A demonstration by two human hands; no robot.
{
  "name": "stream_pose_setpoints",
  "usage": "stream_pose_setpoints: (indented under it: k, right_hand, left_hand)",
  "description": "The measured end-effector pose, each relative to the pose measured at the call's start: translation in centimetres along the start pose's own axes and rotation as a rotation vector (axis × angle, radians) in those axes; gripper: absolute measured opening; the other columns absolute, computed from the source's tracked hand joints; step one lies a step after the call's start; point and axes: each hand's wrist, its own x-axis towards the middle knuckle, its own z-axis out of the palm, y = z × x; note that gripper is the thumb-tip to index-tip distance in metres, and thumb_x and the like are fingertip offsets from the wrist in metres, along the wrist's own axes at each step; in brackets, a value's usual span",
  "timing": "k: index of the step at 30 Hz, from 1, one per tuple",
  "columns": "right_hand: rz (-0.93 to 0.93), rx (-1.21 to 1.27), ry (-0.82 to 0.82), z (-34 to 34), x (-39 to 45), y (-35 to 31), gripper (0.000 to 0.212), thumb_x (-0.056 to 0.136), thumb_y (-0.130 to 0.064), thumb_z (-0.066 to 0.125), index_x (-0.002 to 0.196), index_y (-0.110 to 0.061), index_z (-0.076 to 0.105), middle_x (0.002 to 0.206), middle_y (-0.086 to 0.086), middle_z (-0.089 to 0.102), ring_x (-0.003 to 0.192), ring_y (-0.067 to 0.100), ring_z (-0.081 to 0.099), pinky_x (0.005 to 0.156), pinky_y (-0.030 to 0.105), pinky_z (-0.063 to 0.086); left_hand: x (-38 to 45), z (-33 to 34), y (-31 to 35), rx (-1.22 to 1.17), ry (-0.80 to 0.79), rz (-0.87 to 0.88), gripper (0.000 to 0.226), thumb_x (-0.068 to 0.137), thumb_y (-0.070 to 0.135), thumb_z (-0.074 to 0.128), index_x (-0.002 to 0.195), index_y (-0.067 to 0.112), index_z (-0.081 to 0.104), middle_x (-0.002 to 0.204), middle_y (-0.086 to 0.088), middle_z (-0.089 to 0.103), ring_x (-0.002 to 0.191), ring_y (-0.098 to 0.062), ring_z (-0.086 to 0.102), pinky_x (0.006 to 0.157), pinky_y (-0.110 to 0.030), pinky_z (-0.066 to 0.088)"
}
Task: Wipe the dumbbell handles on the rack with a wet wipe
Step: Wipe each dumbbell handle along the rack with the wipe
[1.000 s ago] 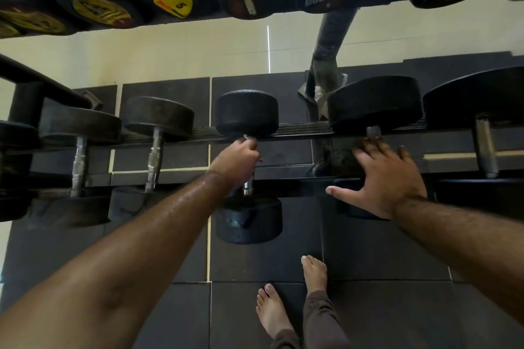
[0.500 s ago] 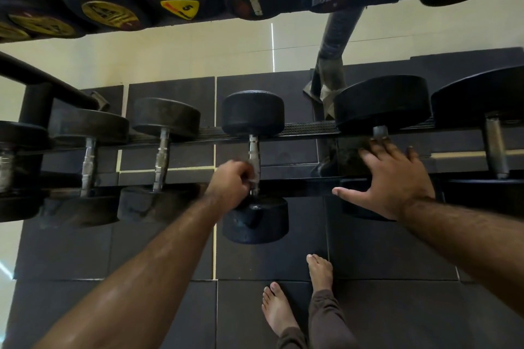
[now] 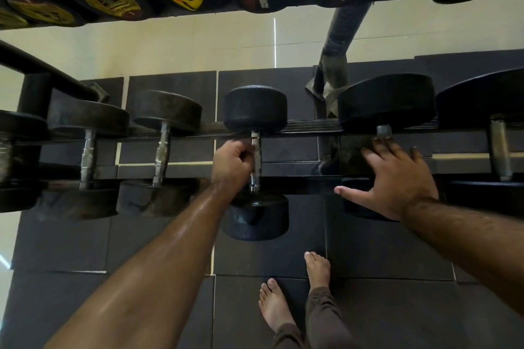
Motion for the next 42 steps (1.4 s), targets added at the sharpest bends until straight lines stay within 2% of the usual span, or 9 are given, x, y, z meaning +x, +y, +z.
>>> stream_pose_setpoints:
  k: [4, 9, 13, 19, 22, 30, 37, 40, 42]
  right_hand:
    - [-0.003, 0.007, -0.009, 0.0, 0.1, 0.1, 0.134, 0.066, -0.113, 0.012, 0.159, -0.024, 0.047, 0.174, 0.005, 0.031, 0.164, 0.026, 0.019, 0.128, 0.063, 0.022]
    - [-0.001, 0.006, -0.012, -0.1, 0.0, 0.0, 0.134, 0.066, -0.113, 0.012, 0.159, -0.024, 0.048, 0.174, 0.004, 0.031, 0.163, 0.027, 0.02, 0.128, 0.063, 0.023]
    - [0.006, 0.008, -0.018, -0.2, 0.1, -0.1, 0.133, 0.065, -0.113, 0.013, 0.16, -0.025, 0.045, 0.175, 0.004, 0.028, 0.164, 0.026, 0.018, 0.129, 0.062, 0.021]
    - [0.008, 0.01, -0.002, -0.3, -0.1, -0.2, 0.131, 0.066, -0.112, 0.014, 0.158, -0.025, 0.049, 0.173, 0.004, 0.033, 0.163, 0.026, 0.022, 0.128, 0.063, 0.023]
    - [0.019, 0.012, 0.006, -0.4, -0.1, -0.2, 0.128, 0.067, -0.112, 0.019, 0.157, -0.026, 0.05, 0.172, 0.003, 0.035, 0.162, 0.026, 0.024, 0.128, 0.062, 0.023]
    - [0.014, 0.008, -0.009, -0.1, 0.0, -0.2, 0.129, 0.066, -0.113, 0.016, 0.157, -0.027, 0.049, 0.172, 0.003, 0.035, 0.162, 0.026, 0.025, 0.127, 0.063, 0.024]
    - [0.019, 0.021, -0.002, -0.2, 0.0, -0.2, 0.13, 0.065, -0.112, 0.016, 0.157, -0.026, 0.05, 0.173, 0.004, 0.033, 0.162, 0.025, 0.023, 0.128, 0.063, 0.023]
    - [0.013, 0.025, -0.015, -0.2, -0.1, -0.1, 0.131, 0.065, -0.112, 0.015, 0.157, -0.026, 0.049, 0.174, 0.005, 0.031, 0.163, 0.026, 0.021, 0.128, 0.063, 0.022]
    - [0.009, 0.024, -0.021, -0.2, 0.0, 0.0, 0.132, 0.065, -0.112, 0.014, 0.157, -0.026, 0.049, 0.174, 0.005, 0.031, 0.163, 0.026, 0.022, 0.128, 0.063, 0.022]
  left_hand:
    - [-0.4, -2.8, -1.4, 0.207, -0.372, 0.118, 0.018, 0.086, 0.011, 0.077, 0.099, 0.023, 0.083, 0.093, 0.008, 0.076, 0.083, -0.008, 0.07, 0.08, -0.022, 0.057]
    - [0.9, -0.2, 1.1, 0.112, 0.073, 0.107, 0.013, 0.093, 0.015, 0.072, 0.101, 0.017, 0.082, 0.095, 0.001, 0.072, 0.085, -0.017, 0.066, 0.079, -0.031, 0.057]
    - [0.4, 1.3, 0.4, 0.154, 0.048, 0.084, 0.021, 0.094, 0.034, 0.071, 0.106, 0.019, 0.081, 0.094, -0.001, 0.073, 0.087, -0.025, 0.067, 0.077, -0.029, 0.052]
    - [0.1, 2.3, 1.5, -0.063, 0.064, -0.231, 0.025, 0.087, 0.041, 0.084, 0.1, 0.02, 0.078, 0.075, 0.01, 0.067, 0.066, -0.002, 0.06, 0.058, -0.009, 0.041]
    - [1.1, 3.2, 1.2, -0.329, 0.196, -0.483, 0.027, 0.082, 0.042, 0.087, 0.1, 0.023, 0.082, 0.089, 0.008, 0.079, 0.08, -0.012, 0.072, 0.077, -0.026, 0.057]
    - [1.1, 0.9, -4.0, -0.718, 0.268, -0.664, 0.017, 0.083, 0.015, 0.089, 0.098, 0.016, 0.081, 0.088, -0.002, 0.081, 0.084, -0.02, 0.079, 0.075, -0.035, 0.065]
    - [4.3, 3.2, -3.2, -0.8, -0.209, -0.627, 0.028, 0.09, -0.012, 0.055, 0.101, 0.003, 0.075, 0.095, -0.028, 0.076, 0.077, -0.036, 0.073, 0.07, -0.047, 0.06]
    - [2.5, 0.8, -6.0, -0.386, -0.552, -0.526, 0.023, 0.09, -0.01, 0.064, 0.092, 0.007, 0.078, 0.075, -0.015, 0.071, 0.054, -0.016, 0.064, 0.049, -0.027, 0.051]
    - [2.6, 0.0, -6.5, -0.447, -0.454, -0.565, 0.024, 0.093, -0.011, 0.063, 0.096, 0.009, 0.076, 0.078, -0.008, 0.072, 0.053, -0.008, 0.066, 0.047, -0.022, 0.051]
